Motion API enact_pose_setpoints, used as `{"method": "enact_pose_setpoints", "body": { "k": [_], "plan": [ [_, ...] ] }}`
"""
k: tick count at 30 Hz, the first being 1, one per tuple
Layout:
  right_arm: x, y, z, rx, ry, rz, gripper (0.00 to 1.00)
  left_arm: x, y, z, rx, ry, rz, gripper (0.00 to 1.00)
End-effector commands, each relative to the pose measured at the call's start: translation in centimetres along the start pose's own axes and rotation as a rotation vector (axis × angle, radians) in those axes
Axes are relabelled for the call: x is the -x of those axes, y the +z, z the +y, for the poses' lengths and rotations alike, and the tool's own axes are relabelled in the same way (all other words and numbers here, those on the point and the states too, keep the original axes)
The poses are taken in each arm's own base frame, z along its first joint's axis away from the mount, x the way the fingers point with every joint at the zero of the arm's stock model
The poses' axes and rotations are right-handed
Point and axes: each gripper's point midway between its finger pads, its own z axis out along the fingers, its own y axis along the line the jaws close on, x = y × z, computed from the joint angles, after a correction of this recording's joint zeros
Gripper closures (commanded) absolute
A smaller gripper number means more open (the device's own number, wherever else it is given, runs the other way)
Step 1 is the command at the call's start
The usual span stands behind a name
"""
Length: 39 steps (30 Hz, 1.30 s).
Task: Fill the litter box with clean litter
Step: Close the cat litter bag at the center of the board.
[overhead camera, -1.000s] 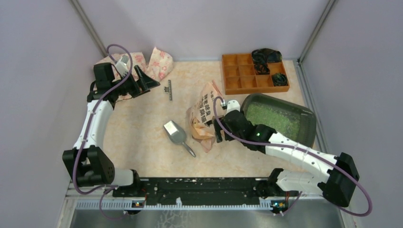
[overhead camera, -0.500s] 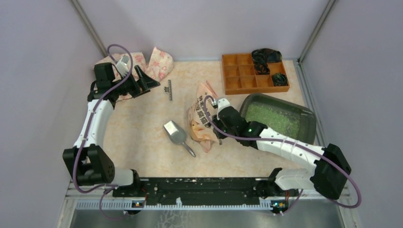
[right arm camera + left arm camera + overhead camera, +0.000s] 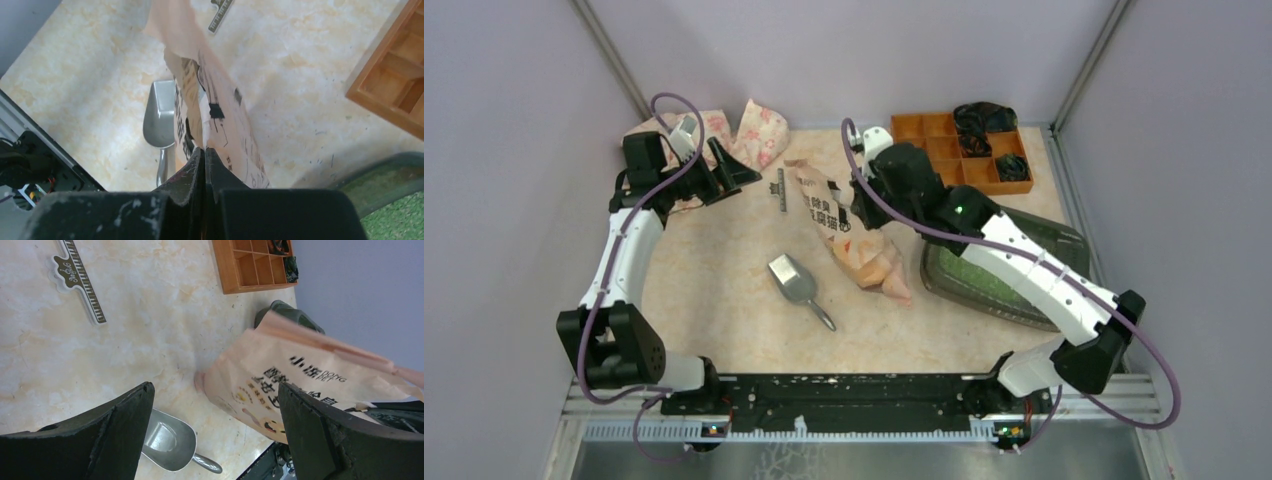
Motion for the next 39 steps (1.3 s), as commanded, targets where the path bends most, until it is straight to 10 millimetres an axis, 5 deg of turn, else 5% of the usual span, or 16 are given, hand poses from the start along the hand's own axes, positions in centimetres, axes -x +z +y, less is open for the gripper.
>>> {"method": "enact_pose_setpoints", "body": {
  "k": [1,10,17,24,27,29,32,36,39],
  "plan": [
    [3.6,-0.6,0.1,0.040,-0.034,-0.042,1.00,0.2,0.0,-0.6,-0.032,0.027,-0.009,0.01],
    [3.0,1.2,0.0,0.116,-0.017,-0.103,1.00,0.0,0.0,-0.5,-0.042,0.058,-0.007,0.01],
    [3.1,2.2,-0.3,0.158,-0.026,-0.146,1.00,0.4,-1.7,-6.5,-0.335,0.175,0.035,0.01],
    [2.3,3.5,-1.5,0.178,-0.078,-0.143,1.00,-1.3,-1.6,-7.1,-0.454,0.184,0.017,0.01],
    [1.1,3.3,-3.9,0.114,-0.009,-0.127,0.69,-0.9,-1.2,-6.2,-0.376,0.164,-0.019,0.01],
    [1.3,2.1,-6.6,0.060,0.060,-0.179,0.63,-0.6,-1.1,-4.5,-0.229,0.081,-0.059,0.01],
    [1.5,1.4,-11.0,-0.046,0.143,-0.166,0.61,-1.0,-2.1,-4.0,-0.103,0.016,-0.136,0.05],
    [-0.2,3.2,-13.6,-0.152,0.157,-0.027,0.62,-3.2,-2.8,-5.1,0.023,0.010,-0.127,0.13],
    [-1.3,4.9,-13.7,-0.143,0.182,0.032,0.62,-6.1,-2.2,-5.4,0.057,-0.015,-0.061,0.42]
  ]
}}
